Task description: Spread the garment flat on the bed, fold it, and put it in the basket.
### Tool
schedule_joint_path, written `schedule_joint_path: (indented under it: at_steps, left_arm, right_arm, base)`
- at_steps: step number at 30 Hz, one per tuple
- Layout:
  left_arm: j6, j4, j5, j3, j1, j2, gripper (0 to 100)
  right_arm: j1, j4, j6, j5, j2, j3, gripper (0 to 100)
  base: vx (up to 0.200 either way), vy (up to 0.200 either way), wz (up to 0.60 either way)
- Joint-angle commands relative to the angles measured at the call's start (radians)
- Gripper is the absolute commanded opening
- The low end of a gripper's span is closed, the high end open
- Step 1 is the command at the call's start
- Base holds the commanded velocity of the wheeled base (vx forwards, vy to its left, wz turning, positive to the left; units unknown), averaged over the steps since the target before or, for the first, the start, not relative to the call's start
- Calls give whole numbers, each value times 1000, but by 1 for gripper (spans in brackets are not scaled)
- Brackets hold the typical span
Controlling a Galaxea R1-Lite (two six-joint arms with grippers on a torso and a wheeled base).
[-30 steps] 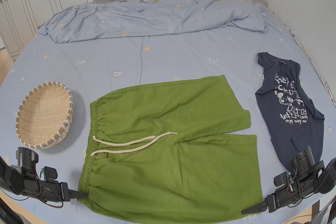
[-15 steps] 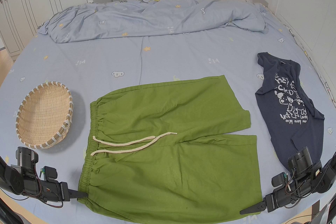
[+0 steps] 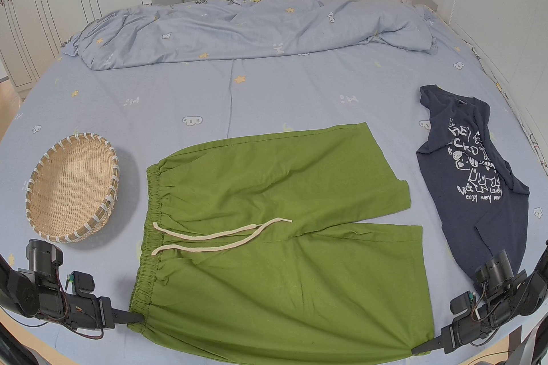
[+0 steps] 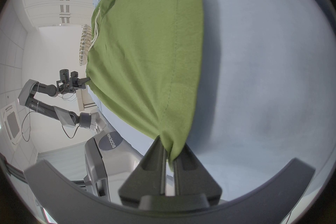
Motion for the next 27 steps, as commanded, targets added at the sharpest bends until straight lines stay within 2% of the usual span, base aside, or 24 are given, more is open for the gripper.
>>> schedule_joint_path:
  at_steps: [1, 10, 14, 16, 17, 18, 19, 21, 22, 23, 24, 25, 26, 27]
  left_arm:
    - [0, -2, 4, 0, 1, 0, 0]
    - [-2, -2, 4, 0, -7, -43, 0]
    - [-34, 25, 7, -23, -22, -207, 0]
    - [-140, 111, 7, -91, -59, -319, 0]
    - [-140, 111, 7, -91, -59, -319, 0]
    - [-233, 240, 9, -189, -94, -411, 0]
    - [-259, 318, 10, -250, -109, -444, 0]
    - [-263, 375, 10, -298, -117, -459, 0]
    - [-263, 478, 10, -397, -129, -471, 0]
    - [-263, 515, 12, -437, -132, -471, 0]
    - [-263, 524, 12, -449, -132, -471, 0]
    - [-263, 562, 12, -514, -134, -457, 0]
    - [-263, 562, 12, -514, -134, -457, 0]
    - [-263, 565, 12, -557, -129, -419, 0]
  right_arm:
    - [-50, 4, -15, -6, -13, 36, 0]
    - [2, 10, 0, -13, -143, 21, 0]
    - [56, 54, 72, -98, -274, -70, 0]
    - [108, 151, 137, -157, -366, -176, 0]
    - [108, 151, 137, -157, -366, -176, 0]
    - [142, 290, 166, -194, -439, -306, 0]
    - [156, 369, 171, -209, -465, -389, 0]
    - [166, 422, 172, -223, -476, -450, 0]
    - [183, 511, 172, -258, -479, -580, 0]
    - [189, 531, 172, -278, -476, -633, 0]
    - [191, 536, 172, -284, -476, -648, 0]
    - [192, 545, 172, -327, -455, -738, 0]
    - [192, 545, 172, -327, -455, -738, 0]
    - [192, 548, 172, -367, -386, -829, 0]
  base:
    - [0, 0, 0]
    - [0, 0, 0]
    - [0, 0, 0]
    - [0, 0, 0]
    - [0, 0, 0]
    - [0, 0, 0]
    - [0, 0, 0]
    - [0, 0, 0]
    - [0, 0, 0]
    - [0, 0, 0]
    - [0, 0, 0]
    - [0, 0, 0]
    - [0, 0, 0]
    - [0, 0, 0]
